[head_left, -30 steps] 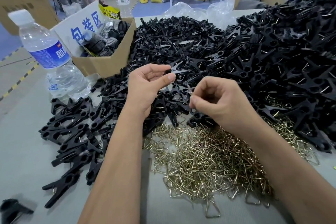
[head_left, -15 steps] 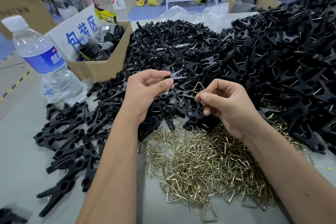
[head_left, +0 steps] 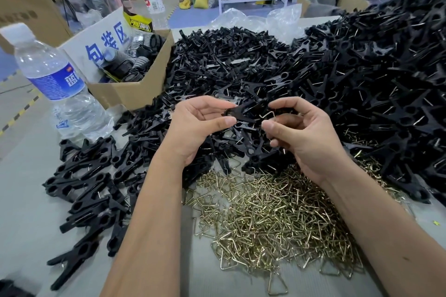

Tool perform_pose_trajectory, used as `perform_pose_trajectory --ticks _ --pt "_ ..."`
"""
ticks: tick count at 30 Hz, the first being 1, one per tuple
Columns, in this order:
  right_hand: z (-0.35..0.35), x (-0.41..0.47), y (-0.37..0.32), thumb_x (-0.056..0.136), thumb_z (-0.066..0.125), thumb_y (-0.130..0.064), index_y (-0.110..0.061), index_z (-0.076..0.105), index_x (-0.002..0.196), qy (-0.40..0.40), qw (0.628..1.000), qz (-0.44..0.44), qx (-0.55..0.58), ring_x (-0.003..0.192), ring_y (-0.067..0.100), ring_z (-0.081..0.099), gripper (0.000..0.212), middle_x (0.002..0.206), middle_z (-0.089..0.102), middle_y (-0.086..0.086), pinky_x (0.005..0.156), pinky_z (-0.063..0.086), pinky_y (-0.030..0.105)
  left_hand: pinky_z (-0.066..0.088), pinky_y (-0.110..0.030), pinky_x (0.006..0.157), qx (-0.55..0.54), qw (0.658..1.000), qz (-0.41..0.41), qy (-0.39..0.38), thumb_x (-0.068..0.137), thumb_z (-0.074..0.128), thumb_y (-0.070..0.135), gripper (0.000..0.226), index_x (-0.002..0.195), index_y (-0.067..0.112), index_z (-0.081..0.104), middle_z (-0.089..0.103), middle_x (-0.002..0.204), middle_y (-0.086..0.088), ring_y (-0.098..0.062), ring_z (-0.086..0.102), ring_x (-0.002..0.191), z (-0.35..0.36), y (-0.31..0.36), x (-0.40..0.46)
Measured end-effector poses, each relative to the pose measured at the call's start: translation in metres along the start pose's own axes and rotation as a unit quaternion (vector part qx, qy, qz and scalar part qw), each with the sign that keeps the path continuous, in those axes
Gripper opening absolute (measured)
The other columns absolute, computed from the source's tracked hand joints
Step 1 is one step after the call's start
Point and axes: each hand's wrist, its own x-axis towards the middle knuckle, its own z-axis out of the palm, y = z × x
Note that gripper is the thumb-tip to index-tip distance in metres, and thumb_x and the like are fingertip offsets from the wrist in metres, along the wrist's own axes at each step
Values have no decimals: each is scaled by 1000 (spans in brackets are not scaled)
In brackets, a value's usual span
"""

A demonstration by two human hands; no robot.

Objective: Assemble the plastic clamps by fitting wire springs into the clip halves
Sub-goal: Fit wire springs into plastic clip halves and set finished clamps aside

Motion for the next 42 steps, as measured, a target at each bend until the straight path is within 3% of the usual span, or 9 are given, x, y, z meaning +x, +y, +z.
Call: perform_pose_trajectory --ticks 4,8,10,17,27,31,34,37,42 --pt "3 1 3 70 86 -11 -7 80 103 27 1000 -6 -7 70 20 74 34 80 77 13 63 59 25 59 -28 86 -3 1000 24 -15 68 90 7 30 95 19 83 80 103 -9 -20 77 95 3 1 0" --pt "4 0 5 86 79 -4 -7 80 91 61 998 -11 -12 71 23 76 6 84 79 16 64 61 27 59 -25 83 14 999 28 -23 67 91 5 30 94 16 82 80 99 -7 -18 76 92 6 1 -1" --pt "4 0 6 88 79 -5 -6 79 91 84 996 -5 -22 71 23 76 3 85 79 16 63 60 26 61 -27 81 24 999 20 -35 66 89 6 30 94 13 81 80 98 -9 -20 77 90 8 2 -2" --pt "9 -2 9 86 83 -10 -9 76 87 116 991 -20 -65 71 20 78 7 81 79 9 58 56 19 63 -37 82 47 998 -6 -46 63 90 9 32 94 10 81 79 97 -18 -31 76 90 17 2 -2" --pt "12 -3 11 85 84 -9 -6 76 86 161 983 -55 -63 65 21 76 9 77 78 9 56 55 20 63 -38 82 44 998 4 -53 62 92 11 30 89 19 82 79 94 -16 -28 76 87 26 2 -2" --pt "12 -4 13 83 86 -12 -13 77 77 177 981 -49 -69 65 16 74 11 75 77 8 55 55 20 64 -36 81 48 997 3 -53 64 90 9 29 91 15 80 79 93 -16 -27 76 86 30 1 -2" --pt "9 -3 11 86 85 -20 -17 81 78 153 986 -30 -58 66 12 69 9 81 78 6 58 55 22 63 -33 79 47 998 -4 -29 63 90 11 31 92 12 80 79 93 -16 -26 75 84 29 1 -1" --pt "9 -3 6 86 82 -13 -13 83 89 83 996 -7 -1 69 15 69 4 87 77 12 60 57 24 62 -34 80 33 999 -6 -10 63 89 9 30 91 12 80 79 93 -15 -26 74 85 24 0 0" --pt "3 -2 -2 74 81 -14 -15 82 81 -19 983 119 142 65 11 69 8 83 72 6 54 57 19 61 -29 78 -4 999 0 -42 63 93 6 30 88 18 83 79 91 -6 -18 75 86 22 4 -2"
